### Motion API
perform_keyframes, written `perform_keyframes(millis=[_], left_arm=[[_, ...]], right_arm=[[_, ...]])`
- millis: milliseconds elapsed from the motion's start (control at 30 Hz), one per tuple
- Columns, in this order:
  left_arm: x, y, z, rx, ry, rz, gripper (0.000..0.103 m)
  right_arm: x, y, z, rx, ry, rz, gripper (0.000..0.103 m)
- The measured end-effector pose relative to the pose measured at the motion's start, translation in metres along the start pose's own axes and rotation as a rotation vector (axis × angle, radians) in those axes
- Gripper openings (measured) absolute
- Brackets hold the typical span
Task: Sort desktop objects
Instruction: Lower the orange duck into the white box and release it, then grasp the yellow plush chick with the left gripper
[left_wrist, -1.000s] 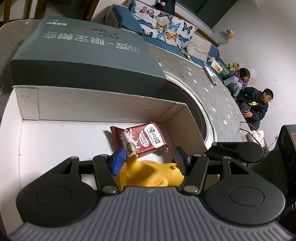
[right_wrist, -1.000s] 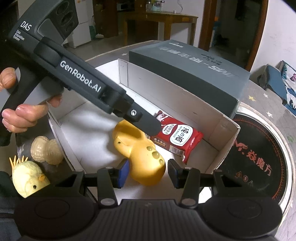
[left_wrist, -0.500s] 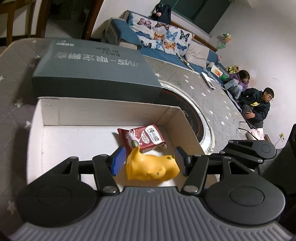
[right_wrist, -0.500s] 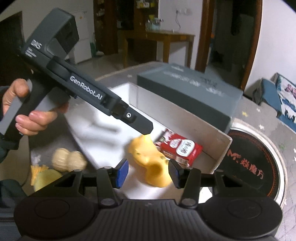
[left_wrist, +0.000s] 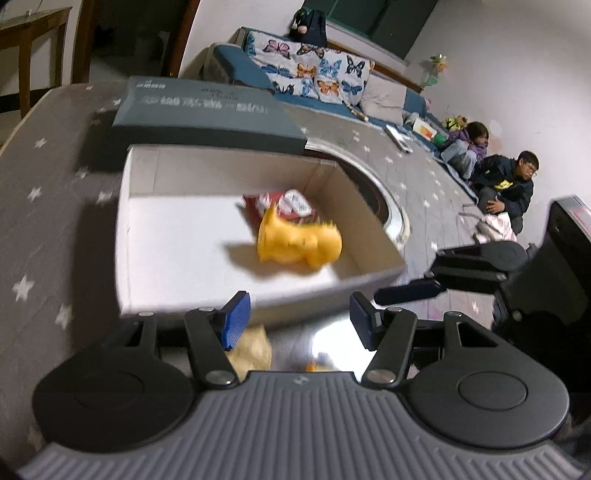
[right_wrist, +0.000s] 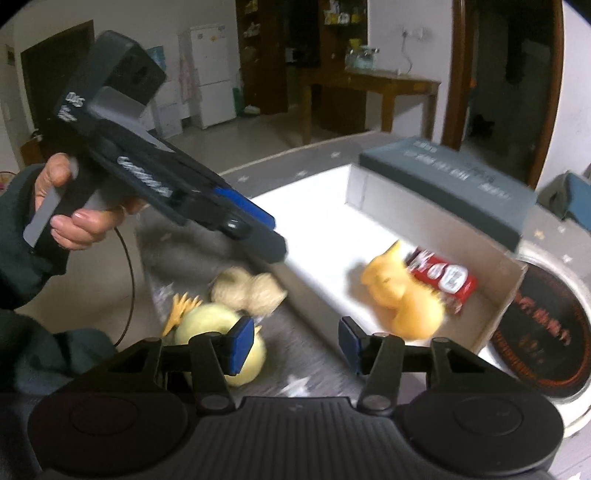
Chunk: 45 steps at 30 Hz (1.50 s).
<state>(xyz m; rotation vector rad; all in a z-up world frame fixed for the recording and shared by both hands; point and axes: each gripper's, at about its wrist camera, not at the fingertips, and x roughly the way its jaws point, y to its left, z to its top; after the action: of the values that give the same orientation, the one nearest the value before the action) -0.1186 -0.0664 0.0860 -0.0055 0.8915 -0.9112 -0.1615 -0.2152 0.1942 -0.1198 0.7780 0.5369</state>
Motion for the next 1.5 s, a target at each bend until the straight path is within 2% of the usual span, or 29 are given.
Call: perform_keyframes(millis=[200,267,333,600,767,833,900,1000,1100,1133,1367,1500], left_arm=[[-0.018,0.000,-0.028,0.014,0.036,0.004,0.061],[-0.022,-0.002,-0.036,0.023,0.049,0.007,0.067],[-0.025,-0.003,-0.044,0.034,0.061,0.009,0.067],[-0.005,0.004,-0.067,0.004,0.162,0.003,0.067],[0.003,0.010,-0.070,-0.018,0.175,-0.009,0.067],[0.006,0.011,-0.070,-0.024,0.180,-0.016,0.067],[0.008,0.012,-0.071,-0.029,0.186,-0.023,0.066],[0.010,0.012,-0.070,-0.033,0.185,-0.024,0.066],[0.010,0.011,-0.068,-0.027,0.177,-0.018,0.065],[0.010,0.010,-0.067,-0.023,0.174,-0.018,0.064],[-0.003,0.002,-0.056,-0.003,0.143,-0.029,0.063],[-0.020,-0.006,-0.041,0.027,0.085,-0.041,0.063]], right_arm=[[0.013,0.009,-0.011,0.005,0.041,0.055,0.054],[0.015,0.014,-0.013,-0.003,0.048,0.071,0.059],[0.018,0.016,-0.015,-0.017,0.054,0.080,0.061],[0.044,0.017,-0.021,-0.023,0.097,0.105,0.060],[0.057,0.018,-0.024,-0.031,0.126,0.123,0.058],[0.061,0.019,-0.026,-0.041,0.135,0.128,0.053],[0.064,0.019,-0.026,-0.039,0.142,0.136,0.053],[0.066,0.019,-0.027,-0.041,0.143,0.144,0.052],[0.066,0.019,-0.026,-0.040,0.141,0.153,0.045],[0.067,0.020,-0.026,-0.042,0.139,0.154,0.040],[0.059,0.023,-0.023,-0.035,0.128,0.152,0.039],[0.037,0.024,-0.013,-0.050,0.084,0.137,0.039]])
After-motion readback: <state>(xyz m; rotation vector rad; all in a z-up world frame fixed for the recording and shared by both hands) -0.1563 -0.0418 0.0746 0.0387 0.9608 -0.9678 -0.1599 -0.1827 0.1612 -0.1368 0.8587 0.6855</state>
